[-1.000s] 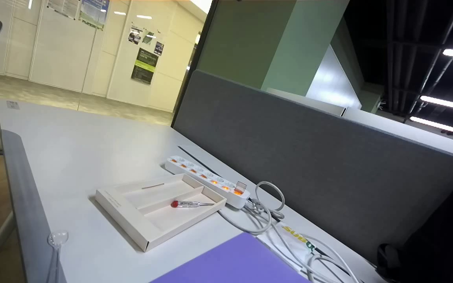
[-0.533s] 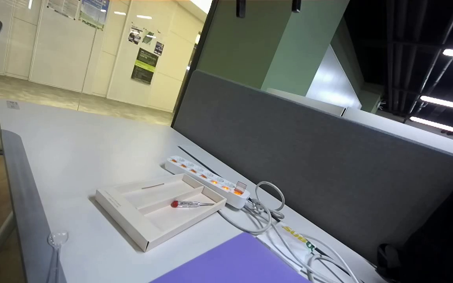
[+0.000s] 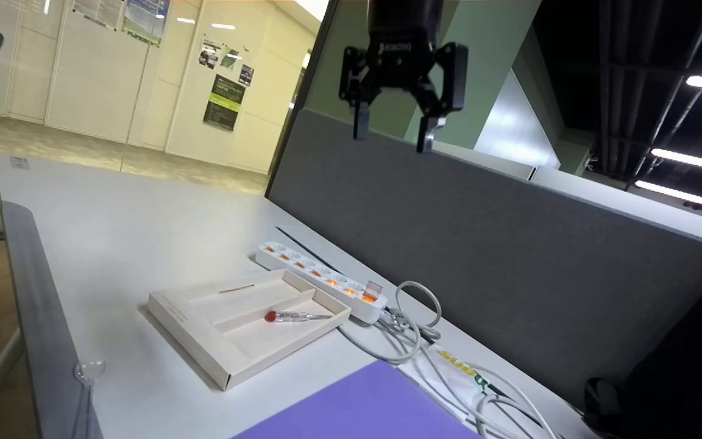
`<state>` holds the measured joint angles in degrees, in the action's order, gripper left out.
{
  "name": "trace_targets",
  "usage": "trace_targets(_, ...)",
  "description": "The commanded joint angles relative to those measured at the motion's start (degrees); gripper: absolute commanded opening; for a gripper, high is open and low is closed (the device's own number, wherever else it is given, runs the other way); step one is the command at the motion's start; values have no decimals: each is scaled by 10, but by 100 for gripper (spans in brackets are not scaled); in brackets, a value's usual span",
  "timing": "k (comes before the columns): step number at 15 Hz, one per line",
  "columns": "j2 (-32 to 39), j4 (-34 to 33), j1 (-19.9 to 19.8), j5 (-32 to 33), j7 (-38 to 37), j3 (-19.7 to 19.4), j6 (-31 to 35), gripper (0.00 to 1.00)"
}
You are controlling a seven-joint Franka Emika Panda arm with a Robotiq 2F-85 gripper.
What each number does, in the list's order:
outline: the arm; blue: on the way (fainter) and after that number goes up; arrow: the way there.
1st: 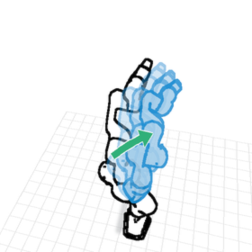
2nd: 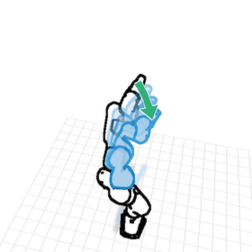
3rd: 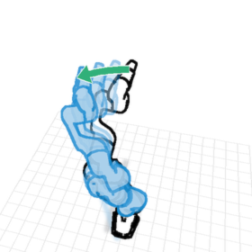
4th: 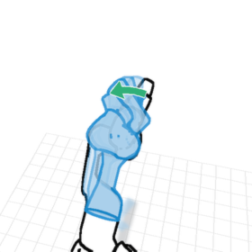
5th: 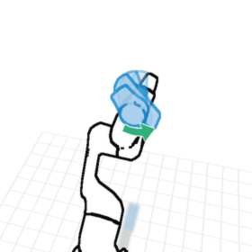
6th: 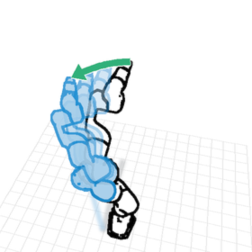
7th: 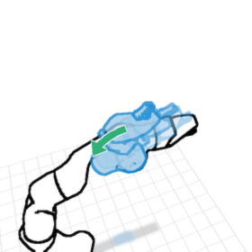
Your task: Take the pen out of the tray and put it on the mat
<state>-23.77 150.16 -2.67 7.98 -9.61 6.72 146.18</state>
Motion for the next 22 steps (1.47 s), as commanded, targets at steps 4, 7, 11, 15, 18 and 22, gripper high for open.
trace_targets(4,116,-36,9,-25,-175,58,-3,100)
trace_targets(7,114,-19,19,-20,-178,51,9,100)
trace_targets(11,144,-37,23,-19,-211,55,6,100)
trace_targets(15,177,-48,11,8,-353,68,24,100)
trace_targets(18,212,-58,-24,55,-467,94,48,100)
trace_targets(22,261,-80,1,133,-619,48,64,100)
